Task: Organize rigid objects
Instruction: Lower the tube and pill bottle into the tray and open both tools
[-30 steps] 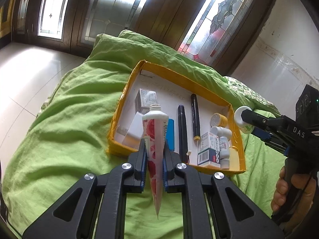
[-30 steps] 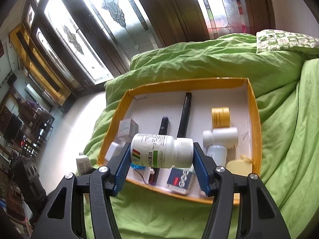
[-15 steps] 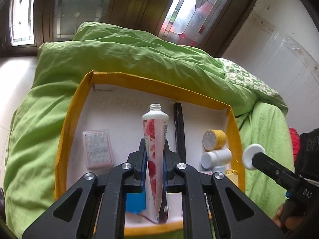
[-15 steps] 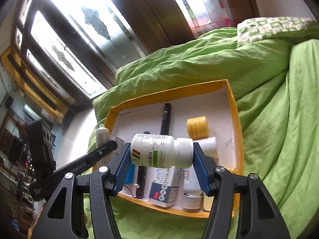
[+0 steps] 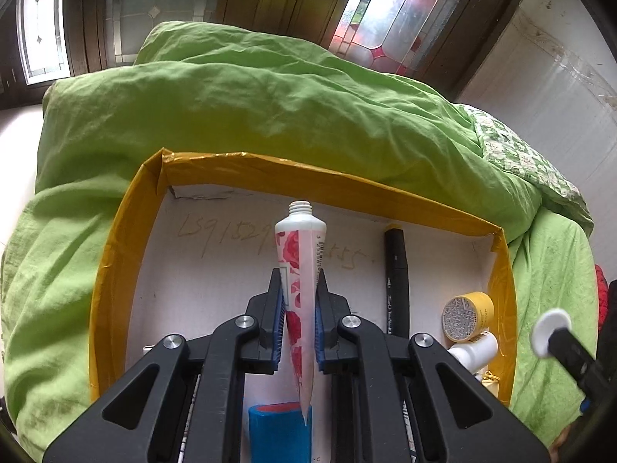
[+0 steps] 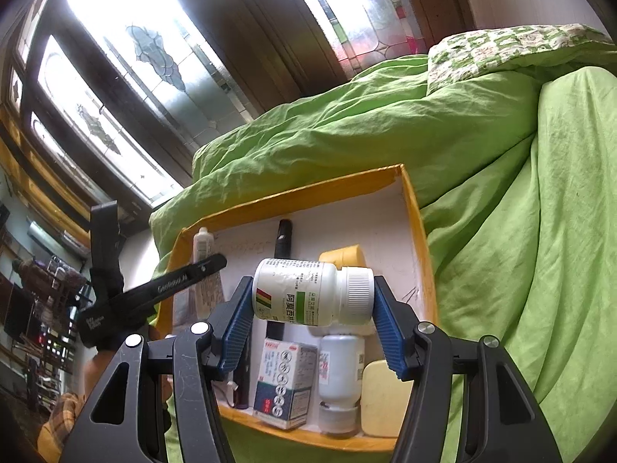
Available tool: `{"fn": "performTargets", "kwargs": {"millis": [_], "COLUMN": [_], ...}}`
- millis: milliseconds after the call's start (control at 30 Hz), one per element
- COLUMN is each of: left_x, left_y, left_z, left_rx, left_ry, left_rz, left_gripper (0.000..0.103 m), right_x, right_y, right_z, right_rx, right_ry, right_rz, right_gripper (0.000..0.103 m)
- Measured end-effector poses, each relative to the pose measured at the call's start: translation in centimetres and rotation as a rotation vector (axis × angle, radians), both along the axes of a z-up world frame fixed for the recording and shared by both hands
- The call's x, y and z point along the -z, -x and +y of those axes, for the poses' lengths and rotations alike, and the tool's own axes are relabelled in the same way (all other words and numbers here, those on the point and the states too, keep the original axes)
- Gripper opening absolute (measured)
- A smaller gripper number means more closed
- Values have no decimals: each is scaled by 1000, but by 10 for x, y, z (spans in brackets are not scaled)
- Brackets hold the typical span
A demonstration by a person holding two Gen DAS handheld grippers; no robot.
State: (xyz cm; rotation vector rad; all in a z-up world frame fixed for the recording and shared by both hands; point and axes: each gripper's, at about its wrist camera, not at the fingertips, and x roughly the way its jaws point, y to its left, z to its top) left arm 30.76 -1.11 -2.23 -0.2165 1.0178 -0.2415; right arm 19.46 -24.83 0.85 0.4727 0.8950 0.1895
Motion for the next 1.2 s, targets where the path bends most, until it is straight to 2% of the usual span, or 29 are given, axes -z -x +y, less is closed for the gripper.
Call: {"fn": "performTargets", "kwargs": {"millis": [233, 433, 833, 933, 967, 1067, 1200], "left_x": [8, 8, 8, 7, 7, 1, -15], "left_y": [1, 3, 10, 13, 14, 22, 39], "left_z": [8, 9, 4, 4, 3, 3, 3], "left_rx": [0, 14, -6, -9, -7, -10, -28], "left_ry": [19, 8, -53, -70, -76, -80, -75], "left_rz": [4, -11, -48, -53, -54, -71, -106], "left_gripper": [10, 11, 12, 13, 17, 45, 51], "right_x": [0, 18, 51, 50, 50, 40, 20], "right_y": [-33, -72, -87, -84, -82, -74, -56], "right_z": [-9, -5, 18, 20, 19, 19, 17], "right_rx": [53, 2, -86, -81, -78, -65, -43], "right_ry": [26, 84, 229, 235, 226, 206, 188], "right_rz": [8, 59, 100, 82, 78, 52, 1], "right_gripper": [54, 54, 54, 57, 62, 67, 68]}}
